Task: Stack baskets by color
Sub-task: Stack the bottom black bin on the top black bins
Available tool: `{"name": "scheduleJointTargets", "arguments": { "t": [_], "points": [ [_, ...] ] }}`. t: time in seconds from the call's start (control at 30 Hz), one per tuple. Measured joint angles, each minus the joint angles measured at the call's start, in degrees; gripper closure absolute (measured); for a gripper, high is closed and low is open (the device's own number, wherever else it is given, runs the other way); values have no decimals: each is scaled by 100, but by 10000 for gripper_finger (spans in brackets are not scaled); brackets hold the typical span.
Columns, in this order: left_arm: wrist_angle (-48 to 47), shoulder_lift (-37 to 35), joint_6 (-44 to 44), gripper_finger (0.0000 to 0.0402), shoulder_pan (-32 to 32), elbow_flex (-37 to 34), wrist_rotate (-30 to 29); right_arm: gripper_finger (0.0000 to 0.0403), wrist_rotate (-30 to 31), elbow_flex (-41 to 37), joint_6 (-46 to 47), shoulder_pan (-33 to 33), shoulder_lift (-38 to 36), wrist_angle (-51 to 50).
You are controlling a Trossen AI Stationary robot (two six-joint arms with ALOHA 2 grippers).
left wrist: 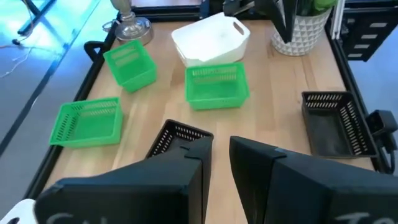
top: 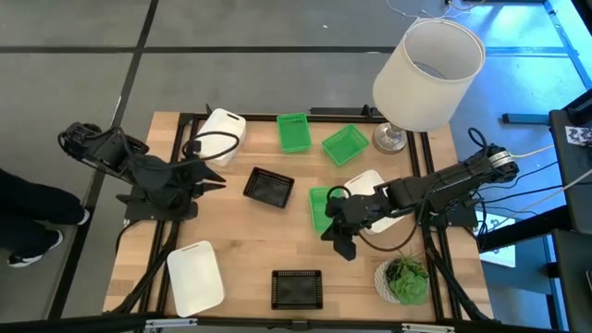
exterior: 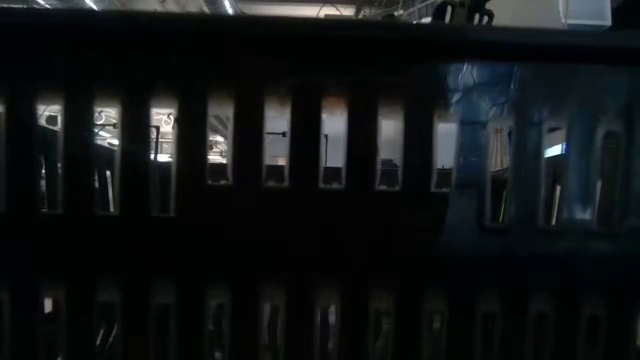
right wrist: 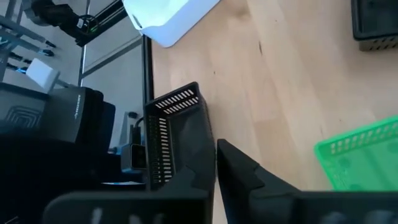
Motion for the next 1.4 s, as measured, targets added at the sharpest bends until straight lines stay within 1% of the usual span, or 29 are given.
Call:
{"name": "scheduleJointTargets", "arguments": {
  "t": [0.13, 0.27, 0.3, 0.37, 0.43, 0.6, 0.73, 0.83, 0.93, 1.07, 1.17, 1.23, 1.3, 1.4],
  "points": [
    [-1, -66, 2, 351, -63, 0, 3, 364, -1, 0, 2, -48, 11, -5],
    [-64, -62, 33, 351, -148, 0, 12, 327, 3, 0, 118, -129, 11, -6],
    [-122, -64, 33, 351, -178, 0, 25, 318, 3, 0, -74, -132, 11, 12],
    [-270, -62, 31, 351, -238, 0, 38, 303, 7, 0, -770, -133, 11, 94],
    [-417, -62, 29, 351, -287, 0, 36, 297, 10, -2, -1230, -101, 11, 287],
    [-528, -62, 44, 351, -323, 0, 18, 295, 3, 392, -1840, 85, 5, 359],
    [-606, -62, 44, 351, -321, 0, 12, 295, -5, 967, -2100, 201, 117, 25],
    [-606, -62, 42, 351, -320, 0, 12, 295, 2, 1505, -2305, 195, 384, -457],
    [-613, -62, 44, 351, -320, 0, 9, 295, 19, 2142, -2415, 183, 802, -1182],
    [-708, -62, 39, 351, -320, 0, 9, 295, 2, 3006, -2378, 142, 1488, -2082],
    [-713, -62, 44, 351, -320, 0, 9, 295, -30, 3511, -2200, 134, 1987, -2512],
    [-713, -62, 44, 351, -320, 0, 9, 295, -203, 3761, -1999, 134, 2287, -2714],
    [-713, -62, 44, 351, -320, 0, 9, 295, -603, 3908, -1813, 136, 2529, -2830],
    [-715, -58, 47, 351, -320, 0, 9, 295, -1125, 3974, -1792, 139, 2789, -2836]
  ]
}}
